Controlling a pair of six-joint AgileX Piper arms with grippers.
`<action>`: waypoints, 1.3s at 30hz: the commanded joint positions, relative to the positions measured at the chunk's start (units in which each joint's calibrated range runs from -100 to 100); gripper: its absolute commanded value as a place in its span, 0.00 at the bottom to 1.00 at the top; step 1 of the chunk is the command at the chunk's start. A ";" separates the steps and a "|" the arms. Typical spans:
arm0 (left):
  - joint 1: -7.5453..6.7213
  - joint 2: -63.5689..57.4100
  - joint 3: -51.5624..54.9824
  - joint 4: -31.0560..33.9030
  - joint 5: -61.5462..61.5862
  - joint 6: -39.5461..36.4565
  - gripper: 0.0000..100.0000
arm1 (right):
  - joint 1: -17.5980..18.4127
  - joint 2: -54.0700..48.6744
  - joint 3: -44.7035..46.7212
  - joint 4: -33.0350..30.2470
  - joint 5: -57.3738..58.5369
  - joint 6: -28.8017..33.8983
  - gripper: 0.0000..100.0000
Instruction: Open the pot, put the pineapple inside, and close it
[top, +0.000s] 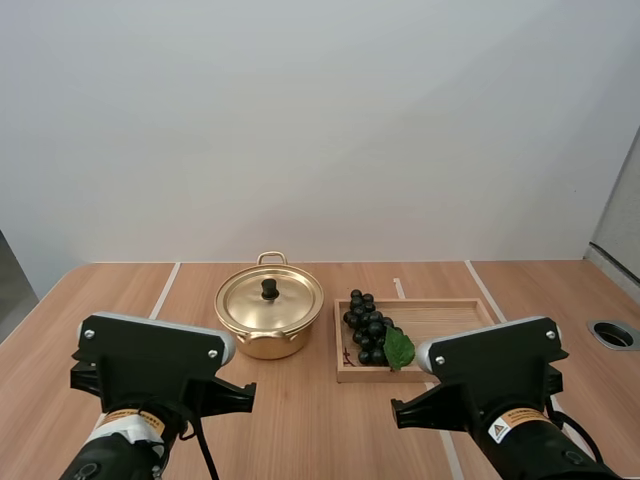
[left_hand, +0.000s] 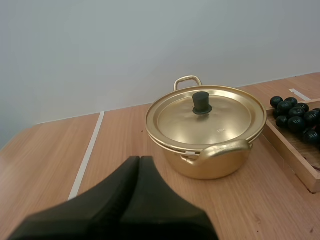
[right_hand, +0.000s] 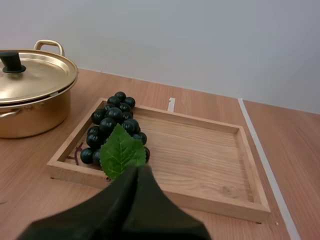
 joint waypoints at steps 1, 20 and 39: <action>-0.18 -0.22 0.17 -1.07 -0.50 -0.35 0.00 | -0.33 -0.36 0.05 0.32 -0.40 -0.10 0.00; -0.15 -0.22 0.17 -1.37 -1.34 -5.54 0.00 | -0.91 -0.36 0.05 4.57 -1.85 0.16 0.00; 0.76 -0.22 0.17 -1.37 -1.40 -5.53 0.00 | -1.10 -0.36 0.05 4.30 -0.92 6.93 0.00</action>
